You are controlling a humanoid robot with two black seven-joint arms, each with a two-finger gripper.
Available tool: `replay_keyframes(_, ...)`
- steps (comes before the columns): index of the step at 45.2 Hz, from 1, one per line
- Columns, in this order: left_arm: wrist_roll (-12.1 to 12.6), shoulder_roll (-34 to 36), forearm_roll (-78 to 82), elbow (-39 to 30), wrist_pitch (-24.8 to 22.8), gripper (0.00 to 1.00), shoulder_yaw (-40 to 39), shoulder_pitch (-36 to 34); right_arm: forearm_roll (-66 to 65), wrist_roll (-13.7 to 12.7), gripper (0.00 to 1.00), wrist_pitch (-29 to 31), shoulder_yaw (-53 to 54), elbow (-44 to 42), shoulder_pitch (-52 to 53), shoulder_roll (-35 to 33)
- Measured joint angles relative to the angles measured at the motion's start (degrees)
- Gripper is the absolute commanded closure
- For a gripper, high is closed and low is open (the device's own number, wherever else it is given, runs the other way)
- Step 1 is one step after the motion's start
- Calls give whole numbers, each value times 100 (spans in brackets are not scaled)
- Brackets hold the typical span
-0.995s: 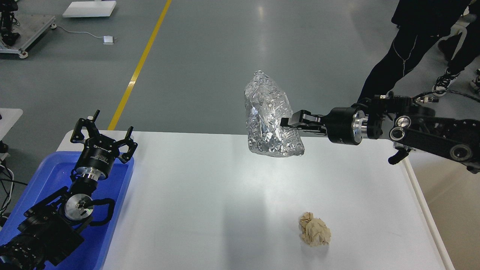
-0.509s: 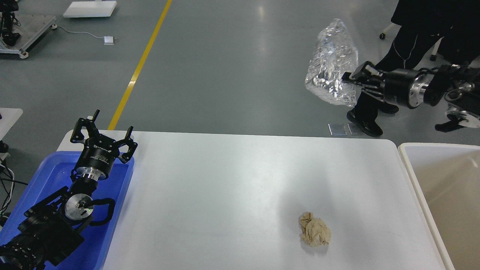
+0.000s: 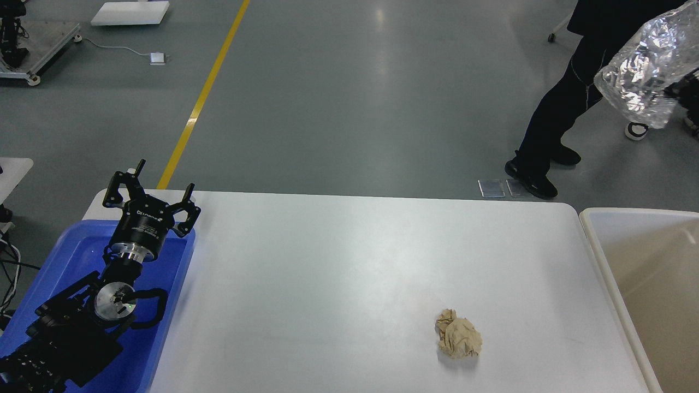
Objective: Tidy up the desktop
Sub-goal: 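Release the foil bag into the white bin with the right gripper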
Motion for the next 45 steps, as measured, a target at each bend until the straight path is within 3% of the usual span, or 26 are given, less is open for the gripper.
replay_keyframes(24, 0, 0, 1, 1, 0, 0, 0, 0, 49, -148, 100, -149, -1, -1907, -1060, -1)
replay_keyframes(45, 0, 0, 2, 0, 0, 0, 0, 1, 46, -767, 100, -799, 21, -2264, -2336, 476)
